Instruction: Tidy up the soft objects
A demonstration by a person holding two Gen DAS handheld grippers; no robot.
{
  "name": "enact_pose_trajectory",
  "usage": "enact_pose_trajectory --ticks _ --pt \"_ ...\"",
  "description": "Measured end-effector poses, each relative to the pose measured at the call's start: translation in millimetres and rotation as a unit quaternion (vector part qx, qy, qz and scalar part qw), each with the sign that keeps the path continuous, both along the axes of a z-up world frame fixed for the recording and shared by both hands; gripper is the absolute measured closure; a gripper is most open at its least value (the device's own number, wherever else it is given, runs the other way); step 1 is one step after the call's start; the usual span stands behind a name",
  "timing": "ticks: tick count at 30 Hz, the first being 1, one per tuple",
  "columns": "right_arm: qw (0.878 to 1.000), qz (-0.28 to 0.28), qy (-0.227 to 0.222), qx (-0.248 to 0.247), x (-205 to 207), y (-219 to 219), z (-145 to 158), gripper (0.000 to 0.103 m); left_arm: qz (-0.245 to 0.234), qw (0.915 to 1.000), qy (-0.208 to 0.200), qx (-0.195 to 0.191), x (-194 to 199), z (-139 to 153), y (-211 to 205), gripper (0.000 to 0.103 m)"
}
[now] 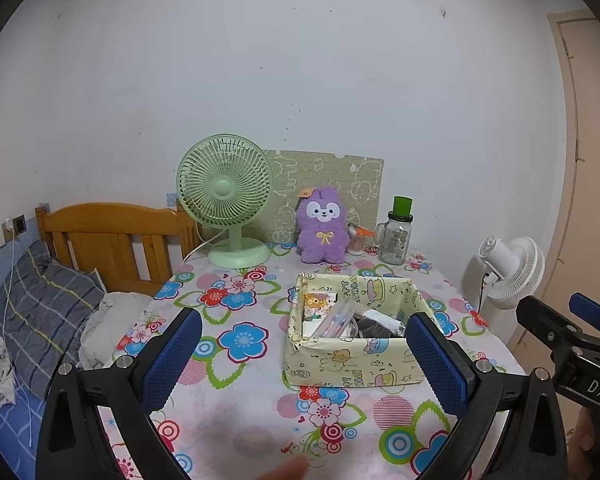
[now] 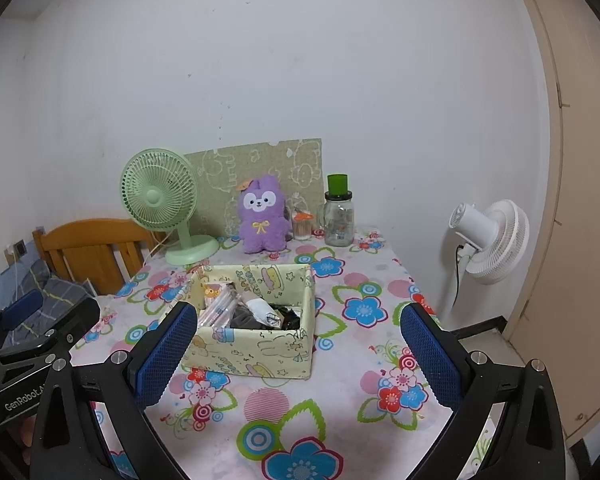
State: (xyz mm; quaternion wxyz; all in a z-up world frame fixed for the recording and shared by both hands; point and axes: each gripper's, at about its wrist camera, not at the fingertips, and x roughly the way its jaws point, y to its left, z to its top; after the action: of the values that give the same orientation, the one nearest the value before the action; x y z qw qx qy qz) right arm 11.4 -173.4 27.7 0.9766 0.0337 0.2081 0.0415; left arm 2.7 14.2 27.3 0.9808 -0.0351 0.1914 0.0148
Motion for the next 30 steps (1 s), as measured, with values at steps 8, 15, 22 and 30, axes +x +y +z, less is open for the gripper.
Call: enact_pose_trajectory --ticks 8,15,22,30 --pt "1.0 -0.001 0.0 0.001 -0.2 -0.1 0.3 0.0 0.0 1.0 0.0 0.002 0.1 -1.6 0.9 0.0" --pt "1.0 -0.001 0.0 0.003 -0.6 -0.9 0.7 0.0 -0.002 1.0 0.001 0.003 3.4 -1.8 -1.2 0.0" --pt "1.0 -0.006 0.004 0.007 2.3 -2.4 -0.8 0.0 -0.004 1.0 0.001 0.002 3.1 -2.8 -0.8 0.0" --pt "1.0 -0.007 0.007 0.007 5.3 -2.6 -2.5 0.0 0.001 1.0 0.004 0.004 4.6 -4.9 0.0 0.0"
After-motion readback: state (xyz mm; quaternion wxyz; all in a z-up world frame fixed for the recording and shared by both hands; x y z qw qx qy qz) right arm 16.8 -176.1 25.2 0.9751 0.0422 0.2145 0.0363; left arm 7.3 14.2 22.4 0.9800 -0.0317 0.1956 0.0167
